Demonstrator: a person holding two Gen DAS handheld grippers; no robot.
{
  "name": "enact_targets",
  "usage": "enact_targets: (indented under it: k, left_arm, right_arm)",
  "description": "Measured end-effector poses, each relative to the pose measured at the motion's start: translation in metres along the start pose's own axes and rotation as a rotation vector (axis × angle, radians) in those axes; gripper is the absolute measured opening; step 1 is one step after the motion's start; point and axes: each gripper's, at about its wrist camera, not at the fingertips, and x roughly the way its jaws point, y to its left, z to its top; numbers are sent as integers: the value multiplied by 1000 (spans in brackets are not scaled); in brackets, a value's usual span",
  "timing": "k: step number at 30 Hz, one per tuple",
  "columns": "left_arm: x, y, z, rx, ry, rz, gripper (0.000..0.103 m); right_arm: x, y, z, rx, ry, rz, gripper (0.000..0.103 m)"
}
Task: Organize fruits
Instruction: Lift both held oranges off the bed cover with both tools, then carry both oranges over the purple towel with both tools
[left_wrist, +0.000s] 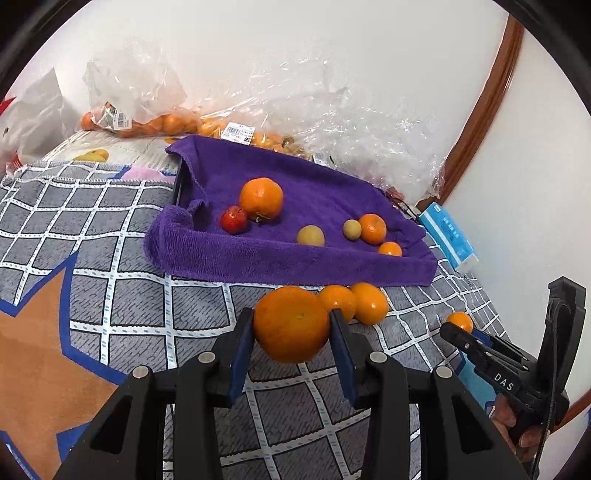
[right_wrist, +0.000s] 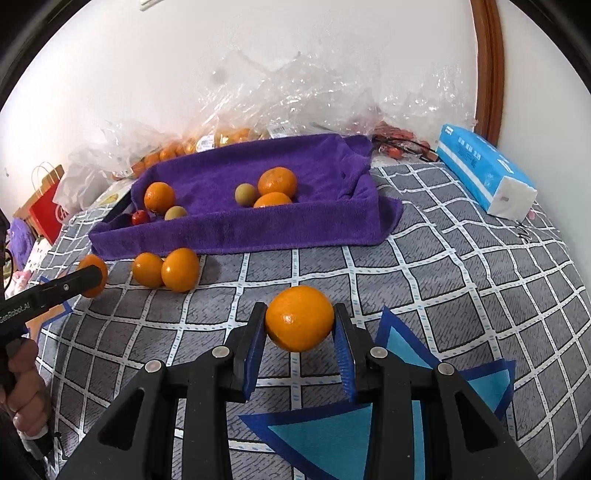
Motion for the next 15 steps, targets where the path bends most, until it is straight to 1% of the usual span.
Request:
enact_targets:
  k: [4, 8, 10, 13, 15]
  left_arm:
    - [-1, -1, -1, 0, -6, -1, 38]
    - [-2, 5, 1, -33, -6, -1, 38]
    - [-3, 9, 3, -58, -9, -11, 38]
    - [-13, 9, 6, -71, -37, -49, 38]
    - [-21, 7, 9, -64, -47, -46, 38]
  right_arm:
    - [-5, -8, 0, 44, -21, 9, 35]
    - [-6, -16, 1, 80, -17, 26, 35]
    - [-7, -19, 2, 98, -7, 29, 35]
    - [-15, -19, 8, 103, -19, 34, 35]
    - [-23, -17, 16, 98, -32, 38, 35]
